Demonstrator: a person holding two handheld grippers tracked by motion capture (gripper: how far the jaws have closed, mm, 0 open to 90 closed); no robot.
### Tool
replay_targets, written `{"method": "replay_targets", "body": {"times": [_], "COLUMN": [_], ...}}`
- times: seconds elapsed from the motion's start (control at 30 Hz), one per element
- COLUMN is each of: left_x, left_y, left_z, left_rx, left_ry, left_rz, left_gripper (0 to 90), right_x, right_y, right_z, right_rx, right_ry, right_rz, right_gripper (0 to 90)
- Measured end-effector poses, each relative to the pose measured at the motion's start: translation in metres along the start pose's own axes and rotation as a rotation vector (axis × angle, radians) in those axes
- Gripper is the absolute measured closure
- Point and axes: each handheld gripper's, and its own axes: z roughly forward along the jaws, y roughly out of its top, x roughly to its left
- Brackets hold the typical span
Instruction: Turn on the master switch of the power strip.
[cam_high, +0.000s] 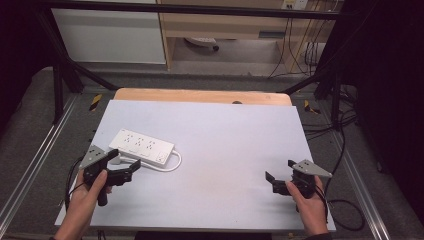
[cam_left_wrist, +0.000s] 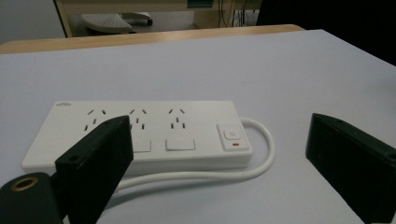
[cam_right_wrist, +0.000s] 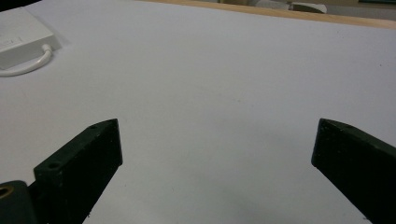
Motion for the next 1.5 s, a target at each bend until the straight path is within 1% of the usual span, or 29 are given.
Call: {"method": "replay_targets", "body": {"times": [0.1, 0.3, 0.4, 0.47, 0.63, 0.67, 0.93, 1.0, 1.07, 1.2, 1.27, 1.4, 1.5], "left_x": [0.002, 0.005, 0.006, 0.006, 0.006, 0.006, 0.007, 0.006, 0.005, 0.002, 0.0, -0.003, -0.005], "left_y": [-0.003, -0.007, -0.013, -0.016, -0.024, -0.027, -0.039, -0.041, -0.043, -0.046, -0.048, -0.052, -0.052], "left_z": [-0.005, -0.011, -0.016, -0.018, -0.023, -0.023, -0.028, -0.028, -0.028, -0.026, -0.023, -0.018, -0.013], "left_rx": [-0.005, -0.018, -0.022, -0.021, -0.038, -0.041, -0.031, -0.025, -0.018, -0.004, 0.012, 0.035, 0.041], "left_ry": [0.006, 0.002, -0.01, -0.009, -0.024, -0.026, -0.021, -0.026, -0.027, -0.029, -0.033, -0.027, -0.018], "left_rz": [-0.006, -0.02, -0.028, -0.024, -0.024, -0.03, -0.029, -0.022, -0.016, -0.005, 0.003, 0.016, 0.022], "left_gripper": [7.6, 7.7, 7.7, 7.7, 7.7, 7.6, 7.7, 7.7, 7.6, 7.6, 7.6, 7.6, 7.7], "right_x": [0.0, 0.0, 0.0, 0.0, 0.0, 0.0, 0.0, 0.0, 0.0, 0.0, -0.001, -0.002, -0.002], "right_y": [0.0, 0.0, 0.0, 0.0, 0.0, 0.0, -0.001, -0.001, -0.002, -0.004, -0.006, -0.009, -0.013], "right_z": [0.0, 0.0, 0.0, 0.0, 0.001, 0.0, 0.002, 0.002, 0.004, 0.007, 0.01, 0.015, 0.024], "right_rx": [0.001, 0.003, 0.002, 0.002, 0.005, 0.005, 0.015, 0.021, 0.027, 0.06, 0.08, 0.123, 0.17], "right_ry": [0.0, -0.001, -0.003, -0.003, -0.002, -0.004, -0.007, -0.01, -0.017, -0.027, -0.035, -0.055, -0.079], "right_rz": [-0.001, -0.002, -0.002, -0.003, -0.007, -0.007, -0.005, -0.009, -0.001, 0.006, 0.001, 0.009, 0.014], "right_gripper": [2.3, 2.3, 2.3, 2.3, 2.4, 2.4, 2.3, 2.2, 2.2, 2.2, 2.3, 2.3, 2.6]}}
